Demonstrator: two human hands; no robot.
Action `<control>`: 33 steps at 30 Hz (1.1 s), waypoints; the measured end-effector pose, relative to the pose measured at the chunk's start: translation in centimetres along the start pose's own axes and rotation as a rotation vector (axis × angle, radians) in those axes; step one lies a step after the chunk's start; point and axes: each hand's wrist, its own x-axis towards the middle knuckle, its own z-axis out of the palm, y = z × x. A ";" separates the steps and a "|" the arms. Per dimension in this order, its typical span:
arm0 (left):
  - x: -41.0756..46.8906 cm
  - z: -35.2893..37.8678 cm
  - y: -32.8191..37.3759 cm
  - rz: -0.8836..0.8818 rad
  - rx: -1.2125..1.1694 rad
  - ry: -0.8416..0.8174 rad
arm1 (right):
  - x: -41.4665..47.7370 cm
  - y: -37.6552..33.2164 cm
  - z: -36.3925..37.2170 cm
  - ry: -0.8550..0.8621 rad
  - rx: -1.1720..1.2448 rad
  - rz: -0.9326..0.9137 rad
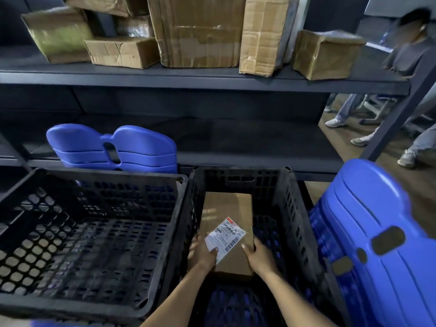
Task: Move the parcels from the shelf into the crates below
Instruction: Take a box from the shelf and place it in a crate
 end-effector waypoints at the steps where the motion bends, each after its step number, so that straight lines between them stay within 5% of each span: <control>1: 0.2 0.2 -0.1 -0.001 0.018 -0.002 | 0.0 -0.1 0.1 -0.010 0.003 -0.009; 20: 2.6 3.5 -2.5 0.168 0.176 -0.049 | 2.5 1.1 1.6 -0.068 0.009 -0.048; 29: 1.2 4.4 -3.5 0.382 0.538 -0.084 | 0.9 0.6 1.8 -0.033 -0.605 -0.477; 33: 1.2 4.2 -4.0 0.407 0.589 -0.165 | 1.1 0.9 2.4 -0.132 -0.838 -0.463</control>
